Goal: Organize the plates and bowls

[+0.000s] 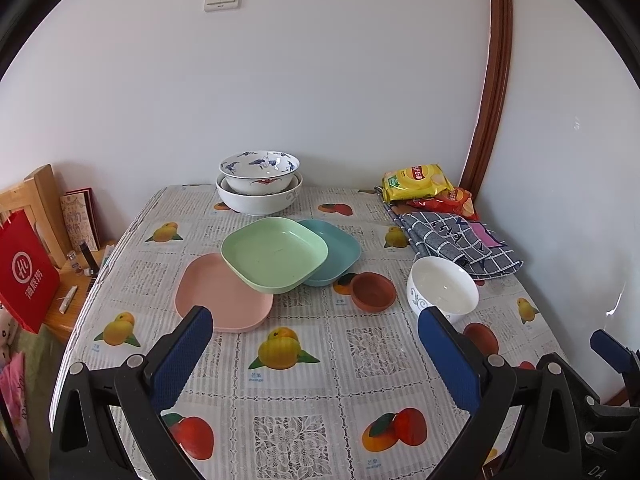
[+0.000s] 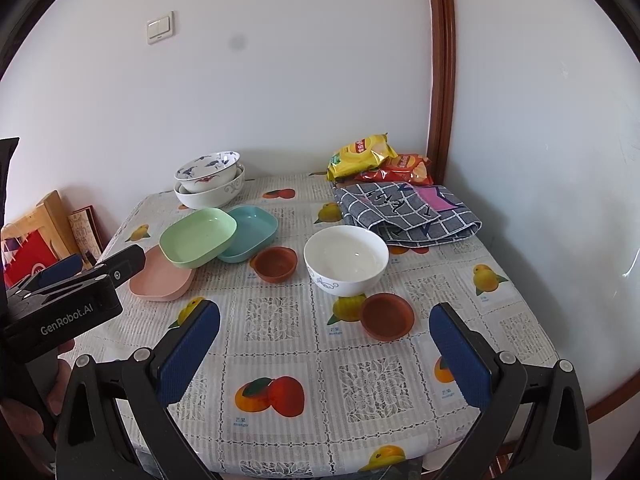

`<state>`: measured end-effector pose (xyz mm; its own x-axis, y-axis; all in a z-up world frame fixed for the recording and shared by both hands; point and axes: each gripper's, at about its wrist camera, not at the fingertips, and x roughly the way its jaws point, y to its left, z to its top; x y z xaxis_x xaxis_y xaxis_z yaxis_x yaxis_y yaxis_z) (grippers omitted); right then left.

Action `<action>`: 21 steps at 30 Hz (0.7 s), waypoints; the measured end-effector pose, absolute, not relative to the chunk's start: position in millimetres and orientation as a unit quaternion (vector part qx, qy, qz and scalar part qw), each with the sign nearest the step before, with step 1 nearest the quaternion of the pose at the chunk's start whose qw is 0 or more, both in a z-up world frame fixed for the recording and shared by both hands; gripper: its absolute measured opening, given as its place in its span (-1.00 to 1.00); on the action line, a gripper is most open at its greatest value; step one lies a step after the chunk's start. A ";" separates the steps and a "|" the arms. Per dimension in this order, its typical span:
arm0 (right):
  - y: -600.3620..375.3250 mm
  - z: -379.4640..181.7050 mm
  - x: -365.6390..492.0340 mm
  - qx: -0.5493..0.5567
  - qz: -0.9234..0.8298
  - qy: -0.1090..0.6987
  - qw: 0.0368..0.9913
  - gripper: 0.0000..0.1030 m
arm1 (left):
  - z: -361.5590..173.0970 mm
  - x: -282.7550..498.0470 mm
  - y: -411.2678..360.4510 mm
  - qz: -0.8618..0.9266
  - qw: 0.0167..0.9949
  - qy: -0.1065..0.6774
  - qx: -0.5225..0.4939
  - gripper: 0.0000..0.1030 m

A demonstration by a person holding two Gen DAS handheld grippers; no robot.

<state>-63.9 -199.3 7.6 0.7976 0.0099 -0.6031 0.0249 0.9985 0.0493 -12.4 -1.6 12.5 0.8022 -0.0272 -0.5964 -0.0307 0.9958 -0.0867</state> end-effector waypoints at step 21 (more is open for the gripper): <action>-200.0 8.7 -65.9 0.030 -0.006 0.316 0.948 1.00 | 14.4 -13.6 2.7 0.001 0.948 0.315 -0.048 1.00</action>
